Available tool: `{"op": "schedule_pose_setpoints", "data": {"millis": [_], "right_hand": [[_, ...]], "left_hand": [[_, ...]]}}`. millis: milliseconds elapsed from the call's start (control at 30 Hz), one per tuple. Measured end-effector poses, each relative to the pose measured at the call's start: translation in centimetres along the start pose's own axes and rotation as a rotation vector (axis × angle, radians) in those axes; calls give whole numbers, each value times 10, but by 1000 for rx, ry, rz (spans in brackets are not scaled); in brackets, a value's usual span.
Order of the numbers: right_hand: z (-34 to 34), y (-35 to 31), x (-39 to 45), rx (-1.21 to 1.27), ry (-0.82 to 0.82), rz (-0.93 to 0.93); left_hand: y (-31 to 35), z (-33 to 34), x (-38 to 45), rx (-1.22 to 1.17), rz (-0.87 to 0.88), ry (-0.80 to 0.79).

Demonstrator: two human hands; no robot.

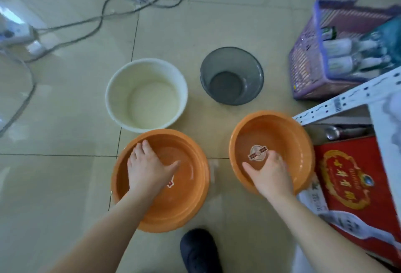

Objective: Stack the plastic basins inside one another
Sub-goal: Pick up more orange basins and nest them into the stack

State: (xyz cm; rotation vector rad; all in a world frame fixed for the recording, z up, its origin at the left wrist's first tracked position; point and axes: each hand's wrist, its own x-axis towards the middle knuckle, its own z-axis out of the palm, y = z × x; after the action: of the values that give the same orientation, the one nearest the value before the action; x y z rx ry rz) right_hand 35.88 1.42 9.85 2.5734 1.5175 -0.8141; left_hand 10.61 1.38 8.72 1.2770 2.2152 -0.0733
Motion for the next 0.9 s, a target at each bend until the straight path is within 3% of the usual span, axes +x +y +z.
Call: {"op": "schedule_pose_setpoints", "data": {"millis": [133, 267, 400, 567, 700, 900], "right_hand": [[-58, 72, 20, 47, 6, 273], [-44, 132, 56, 122, -50, 413], [12, 168, 95, 180, -98, 444], [66, 190, 118, 281, -16, 547], [42, 174, 100, 196, 95, 500], [-30, 84, 35, 220, 153, 305]], "left_hand": [[104, 9, -3, -3, 126, -112], [166, 73, 13, 6, 168, -214], [180, 146, 37, 35, 140, -295], [172, 192, 54, -68, 126, -251], [162, 162, 45, -141, 170, -201], [108, 30, 11, -244, 158, -53]]}}
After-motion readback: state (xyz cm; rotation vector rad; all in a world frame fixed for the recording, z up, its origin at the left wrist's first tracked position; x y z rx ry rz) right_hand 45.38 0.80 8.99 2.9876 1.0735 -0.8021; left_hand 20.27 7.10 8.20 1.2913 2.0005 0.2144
